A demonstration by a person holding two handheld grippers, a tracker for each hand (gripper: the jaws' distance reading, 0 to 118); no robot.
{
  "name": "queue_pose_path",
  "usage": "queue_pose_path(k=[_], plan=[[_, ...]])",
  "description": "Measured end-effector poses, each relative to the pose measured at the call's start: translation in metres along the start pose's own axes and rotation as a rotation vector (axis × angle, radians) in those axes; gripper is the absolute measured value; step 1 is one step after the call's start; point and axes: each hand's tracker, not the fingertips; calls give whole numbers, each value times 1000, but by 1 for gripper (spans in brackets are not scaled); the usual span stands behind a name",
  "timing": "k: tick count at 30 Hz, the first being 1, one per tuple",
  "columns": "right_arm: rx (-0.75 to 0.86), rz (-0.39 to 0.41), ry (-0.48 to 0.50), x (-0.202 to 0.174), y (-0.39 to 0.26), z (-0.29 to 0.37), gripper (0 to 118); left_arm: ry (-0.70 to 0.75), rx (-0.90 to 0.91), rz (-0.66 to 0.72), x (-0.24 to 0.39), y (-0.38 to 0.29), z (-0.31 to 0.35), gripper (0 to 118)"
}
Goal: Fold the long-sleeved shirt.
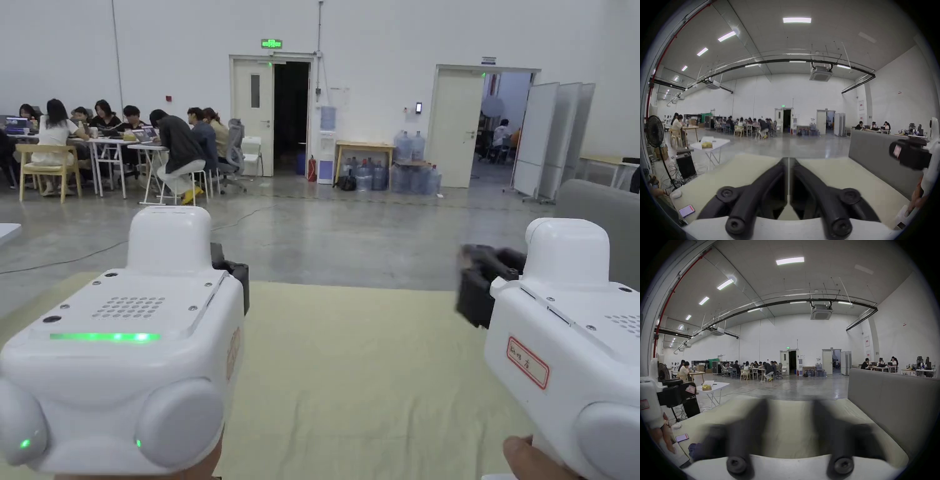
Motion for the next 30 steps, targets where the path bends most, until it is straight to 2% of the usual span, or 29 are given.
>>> queue_pose_path(k=[4,7,8,9,11,12,15,16,19,23,26,30], plan=[[-44,-52,28,9,-3,-13,2,-186,-110,121,-6,-5,-17,0],[-45,3,-23,0,-6,-14,2,-148,-107,132,-18,-9,-12,0],[-52,-2,-23,-6,-9,-20,2,-108,-110,124,-27,-9,-9,0],[-71,-16,21,-21,-14,-23,2,-54,-107,123,-41,-8,-3,0],[-129,-56,198,-57,-25,-35,2,46,-99,129,-78,-7,16,0],[-174,-75,307,-87,-34,-40,2,109,-95,130,-104,-9,31,0],[-296,-138,738,-177,-62,-33,2,392,-105,107,-180,-22,88,0],[-344,-163,849,-202,-69,-29,2,503,-130,94,-201,-28,106,0],[-433,-221,983,-252,-87,-17,2,672,-234,85,-247,-51,144,0],[-429,-132,1007,-273,-95,-11,2,646,-336,154,-272,-89,156,0],[-428,-60,993,-269,-99,-9,2,605,-416,160,-278,-121,133,0],[-461,-27,941,-250,-108,-15,2,490,-501,212,-283,-170,82,0]])
